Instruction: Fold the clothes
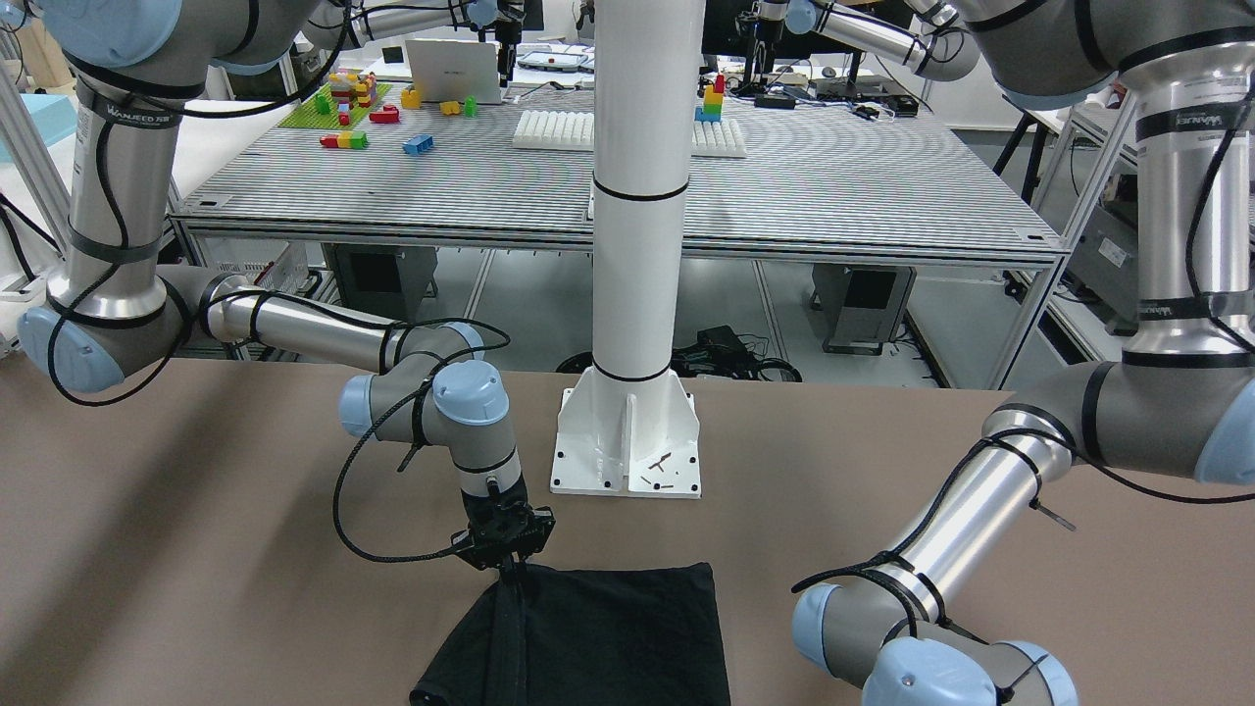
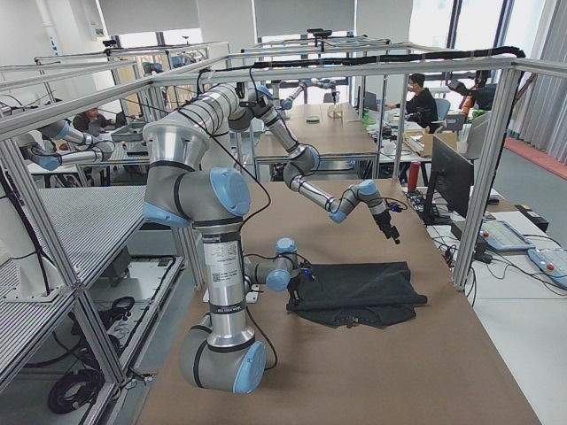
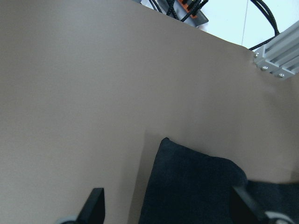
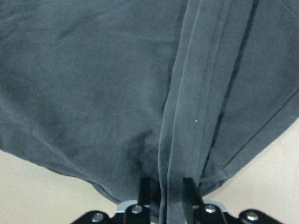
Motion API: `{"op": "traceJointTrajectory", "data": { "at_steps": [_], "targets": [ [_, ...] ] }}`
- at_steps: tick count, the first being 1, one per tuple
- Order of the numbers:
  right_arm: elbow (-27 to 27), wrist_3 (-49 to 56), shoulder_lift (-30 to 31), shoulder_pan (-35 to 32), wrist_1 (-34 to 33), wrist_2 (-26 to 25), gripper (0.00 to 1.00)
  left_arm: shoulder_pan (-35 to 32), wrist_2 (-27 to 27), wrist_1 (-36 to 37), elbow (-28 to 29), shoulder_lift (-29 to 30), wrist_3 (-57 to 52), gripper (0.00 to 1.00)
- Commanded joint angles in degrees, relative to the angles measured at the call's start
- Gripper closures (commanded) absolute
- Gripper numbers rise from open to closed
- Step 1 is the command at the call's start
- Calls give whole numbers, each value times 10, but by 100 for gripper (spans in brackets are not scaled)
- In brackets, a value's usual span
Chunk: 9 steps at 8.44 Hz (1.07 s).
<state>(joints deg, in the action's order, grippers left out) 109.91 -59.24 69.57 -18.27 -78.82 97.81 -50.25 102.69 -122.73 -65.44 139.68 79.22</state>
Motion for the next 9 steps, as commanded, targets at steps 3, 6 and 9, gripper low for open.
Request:
{"op": "traceJointTrajectory", "data": {
  "at_steps": [3, 6, 9],
  "targets": [
    [0, -4, 0, 17, -7, -27, 79, 1, 0, -1, 0, -5, 1, 6],
    [4, 2, 1, 4, -13, -17, 100, 1, -2, -1, 0, -12, 0, 6],
    [27, 54, 11, -40, -67, 15, 100, 2, -3, -3, -2, -18, 1, 6]
  ]
}}
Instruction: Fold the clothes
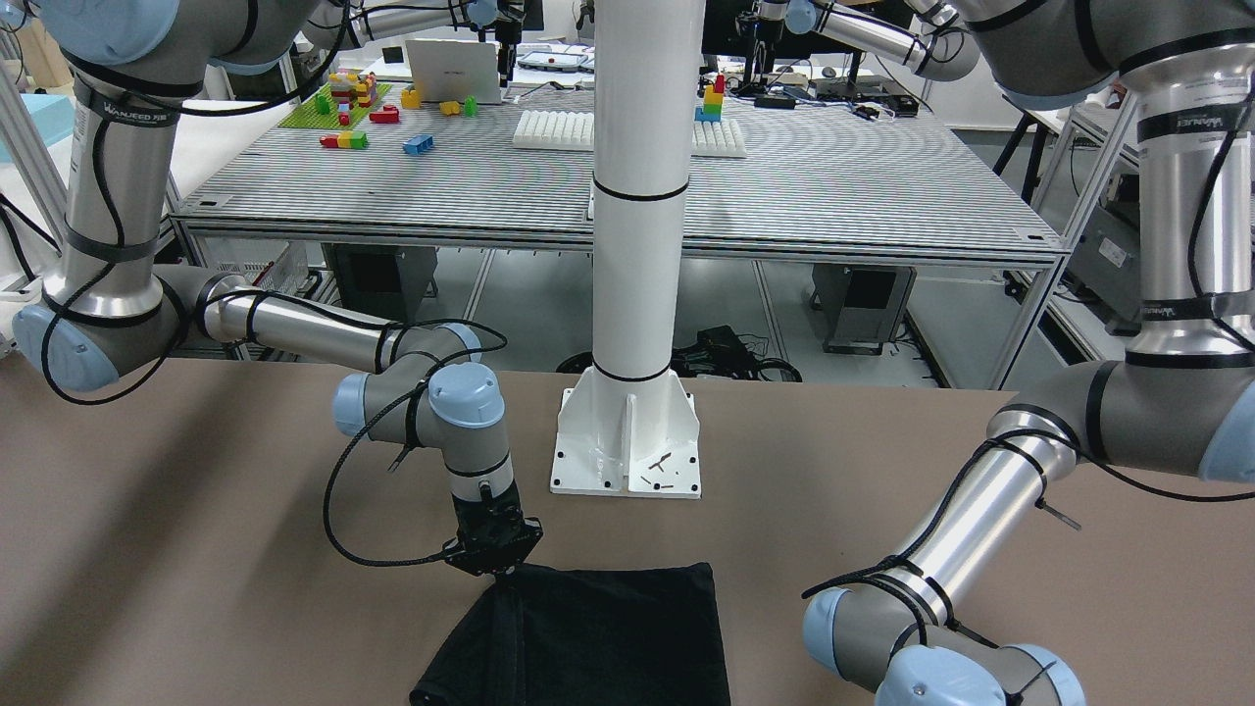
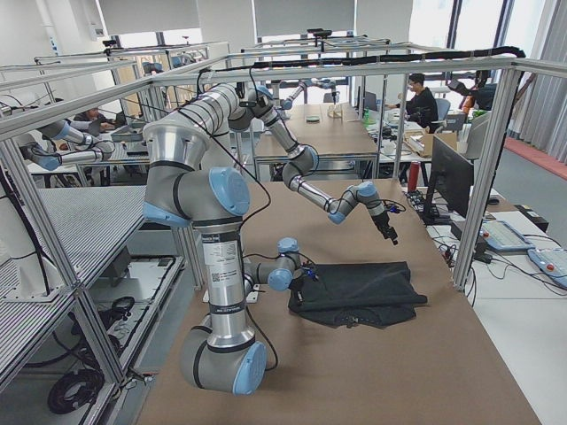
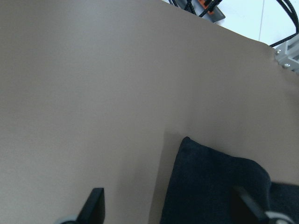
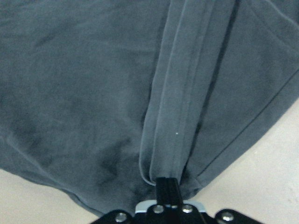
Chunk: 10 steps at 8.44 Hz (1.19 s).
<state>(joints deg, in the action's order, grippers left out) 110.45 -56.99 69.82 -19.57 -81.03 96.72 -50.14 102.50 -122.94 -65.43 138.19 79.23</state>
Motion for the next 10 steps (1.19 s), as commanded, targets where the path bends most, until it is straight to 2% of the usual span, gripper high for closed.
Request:
{"op": "traceJointTrajectory", "data": {
  "at_steps": [1, 2, 3, 4, 6, 7, 8, 10],
  "targets": [
    [59, 23, 38, -22, -67, 22, 100, 0, -2, -1, -2, -2, 1, 6],
    [95, -19, 79, -1, -67, 8, 100, 0, -3, 2, -13, -4, 6, 6],
    [94, -88, 85, 48, -68, -17, 100, 0, -4, 2, -17, -7, 8, 6],
    [93, -112, 83, 84, -68, -54, 99, 0, -4, 2, -18, -6, 9, 6],
    [98, -112, 83, 82, -68, -52, 90, 0, -4, 2, -18, -6, 10, 6],
    [100, -112, 82, 79, -68, -48, 70, 0, -4, 2, -18, -6, 10, 6],
    [100, -112, 81, 69, -68, -48, 5, 0, -4, 2, -18, -6, 10, 6],
    [93, -103, 78, 46, -68, -49, 5, 0, -4, 2, -18, -6, 10, 6]
  ]
}}
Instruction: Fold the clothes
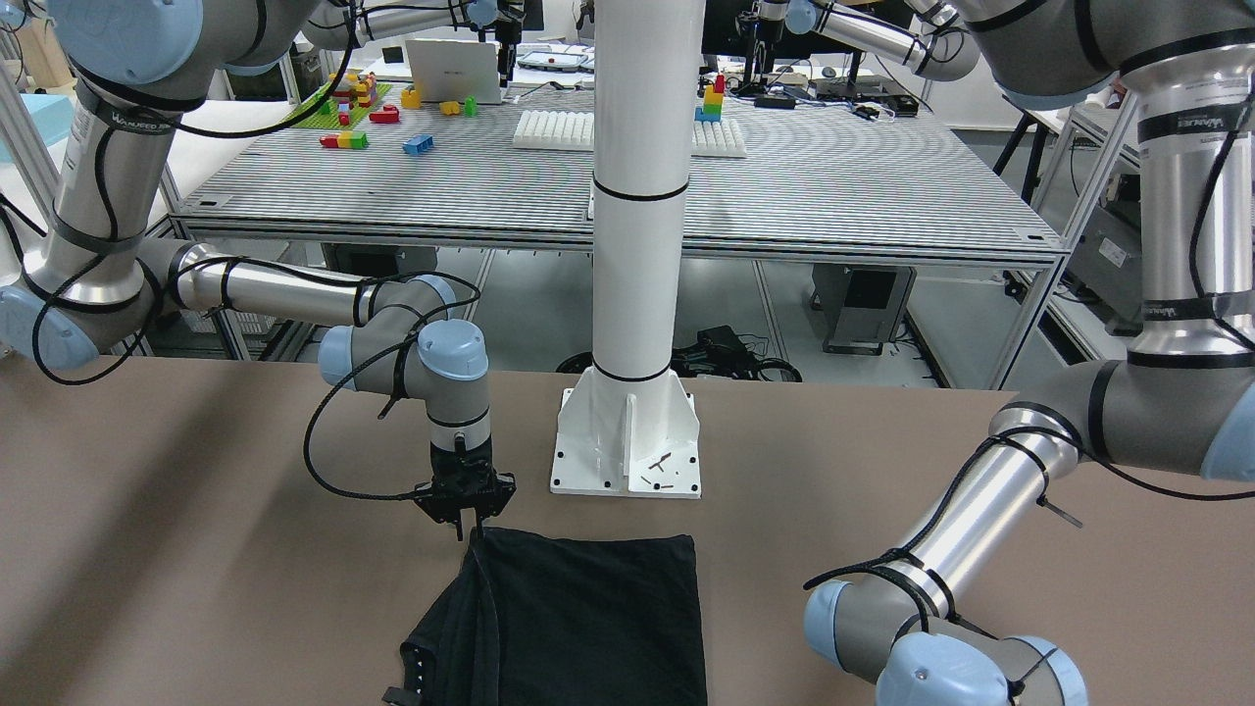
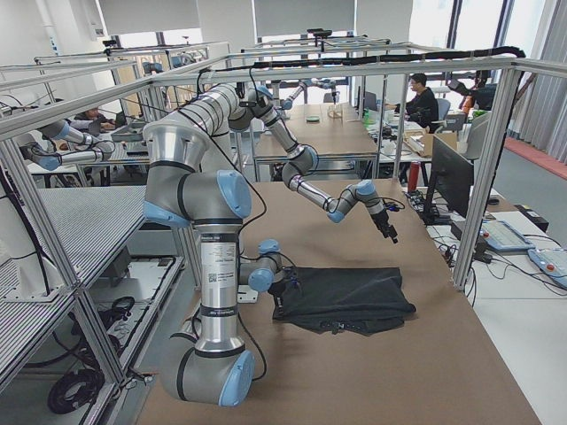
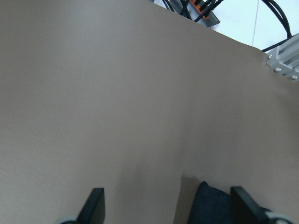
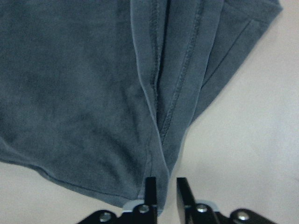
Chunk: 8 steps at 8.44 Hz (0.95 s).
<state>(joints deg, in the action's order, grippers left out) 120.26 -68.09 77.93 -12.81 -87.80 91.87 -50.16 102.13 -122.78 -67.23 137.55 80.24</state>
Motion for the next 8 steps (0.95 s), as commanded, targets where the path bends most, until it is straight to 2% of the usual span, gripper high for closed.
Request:
{"op": "traceJointTrajectory", "data": {
  "at_steps": [1, 3, 5, 8],
  "targets": [
    [-14, 29, -30, -52, -3, 0, 5, 0, 0, 0, 0, 0, 0, 6],
    [-90, 61, -102, -92, -1, 0, 5, 0, 1, 0, -4, -2, 0, 6],
    [-126, 105, -111, -101, -1, -1, 5, 0, 1, 0, -9, -8, 0, 6],
    [-175, 105, -140, -101, 1, -1, 5, 1, 0, 0, -9, -9, 0, 6]
  ]
}}
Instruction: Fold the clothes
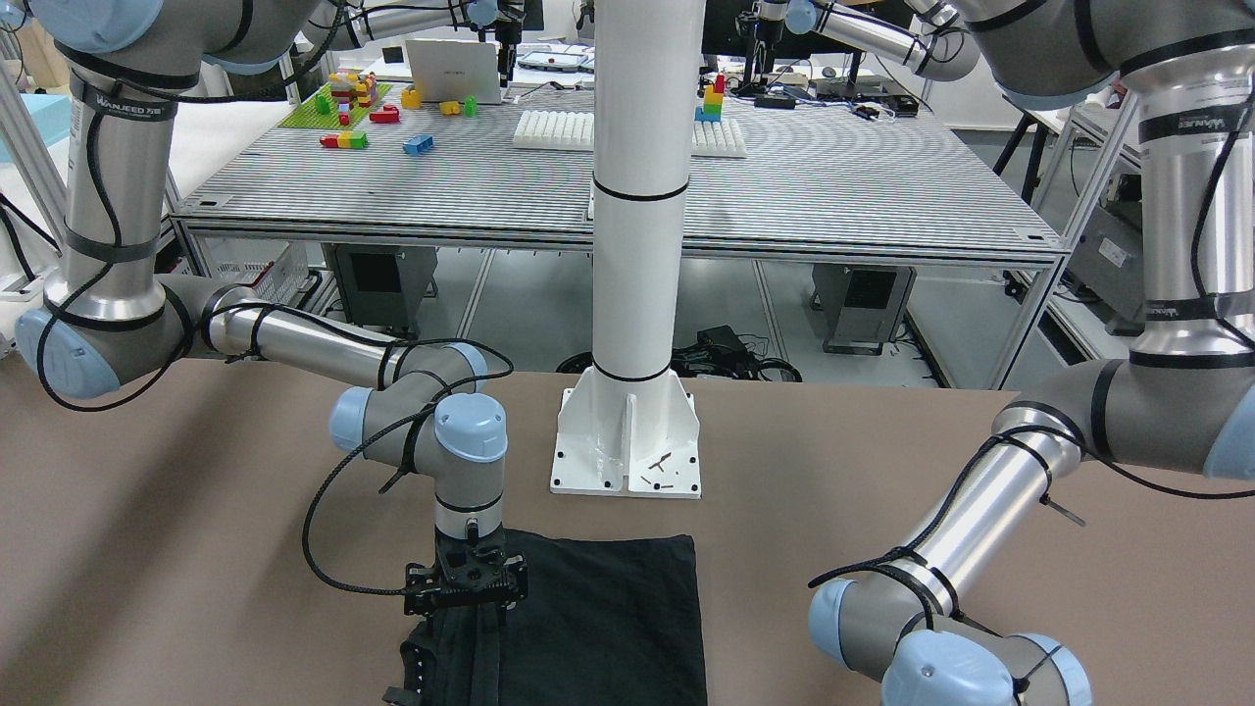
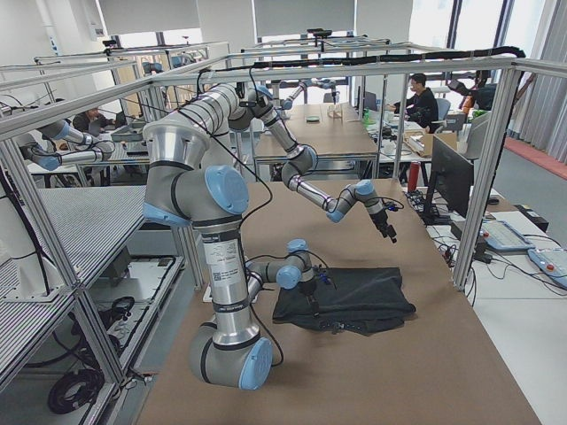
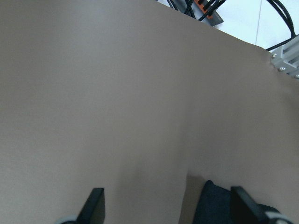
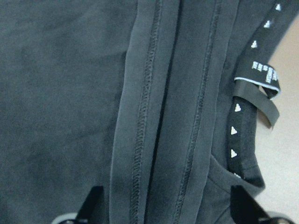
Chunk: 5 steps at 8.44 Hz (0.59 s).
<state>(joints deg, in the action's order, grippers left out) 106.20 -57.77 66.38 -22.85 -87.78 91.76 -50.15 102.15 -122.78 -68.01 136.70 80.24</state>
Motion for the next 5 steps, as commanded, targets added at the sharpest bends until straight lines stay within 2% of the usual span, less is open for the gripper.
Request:
{"op": "traceJointTrajectory", "data": {
  "at_steps": [1, 5],
  "targets": [
    [-37, -1, -30, -1, 1, 0, 5, 2, 1, -1, -1, -4, 1, 6],
    [-37, 54, -9, -18, 1, 1, 5, 1, 1, -1, -2, -5, 1, 6]
  ]
}}
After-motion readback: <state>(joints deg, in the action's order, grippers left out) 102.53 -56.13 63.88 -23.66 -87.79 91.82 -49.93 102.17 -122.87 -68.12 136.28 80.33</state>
